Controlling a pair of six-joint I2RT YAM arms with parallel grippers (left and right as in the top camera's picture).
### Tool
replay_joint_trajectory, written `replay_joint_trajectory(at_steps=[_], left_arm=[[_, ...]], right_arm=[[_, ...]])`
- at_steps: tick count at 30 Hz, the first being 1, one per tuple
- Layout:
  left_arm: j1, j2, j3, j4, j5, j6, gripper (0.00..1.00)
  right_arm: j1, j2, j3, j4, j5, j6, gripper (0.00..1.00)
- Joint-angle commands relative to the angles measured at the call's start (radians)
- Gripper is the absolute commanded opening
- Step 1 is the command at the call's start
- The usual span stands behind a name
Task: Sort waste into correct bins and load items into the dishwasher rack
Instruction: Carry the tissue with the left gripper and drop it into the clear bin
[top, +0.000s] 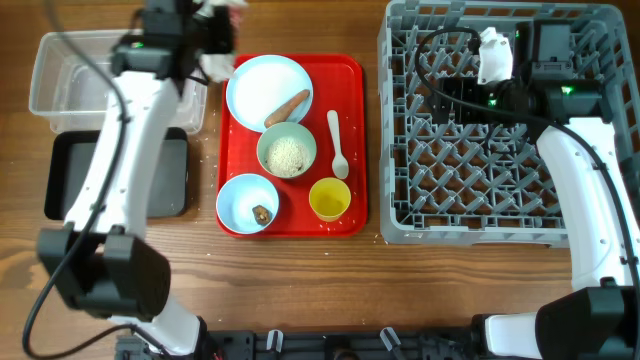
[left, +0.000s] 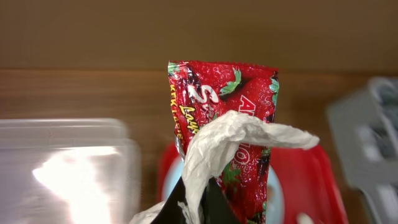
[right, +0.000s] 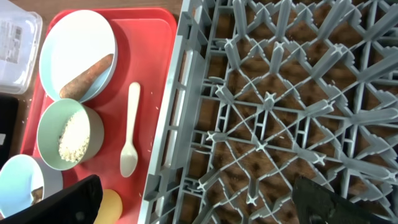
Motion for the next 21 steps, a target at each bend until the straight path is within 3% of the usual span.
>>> replay_joint_trajectory(at_steps=[1,5,6,8,9,15,19,21], left_arm=[[0.118,0.079,-0.011,-0.003,-0.192,-0.020,0.04],[0.233,0.253,-0.011,0.050,-0.116,-0.021,0.04],[0.249,0.303,-0.011,0.064,-0.098,-0.021,0.10],[0.254,0.342,-0.011,0.067,-0.095,-0.021,0.61],[0.253,0.342,-0.011,0.067,-0.095,-0.021,0.98],[0.239,0.200,0.031,0.054,-0.074,-0.006,1.00],[0.165,0.083,0.040,-0.053,0.228,0.200,0.93],[0.084,0.092,0.038,-0.109,0.296,0.303,0.93]], right_arm=[[0.003,0.010,0.017,0.011,-0.017,0.026,1.00],[0.003,0.010,0.017,0.010,-0.017,0.027,1.00],[0.003,0.010,0.017,0.010,-0.017,0.027,1.00],[0.003,0.010,0.017,0.009,-0.017,0.027,1.00],[0.003,0.010,0.017,0.010,-0.017,0.027,1.00],[0.003,0.010,0.017,0.012,-0.017,0.027,1.00],[0.003,0.010,0.017,0.013,-0.017,0.027,1.00],[0.003,0.010,0.017,0.016,-0.017,0.027,1.00]])
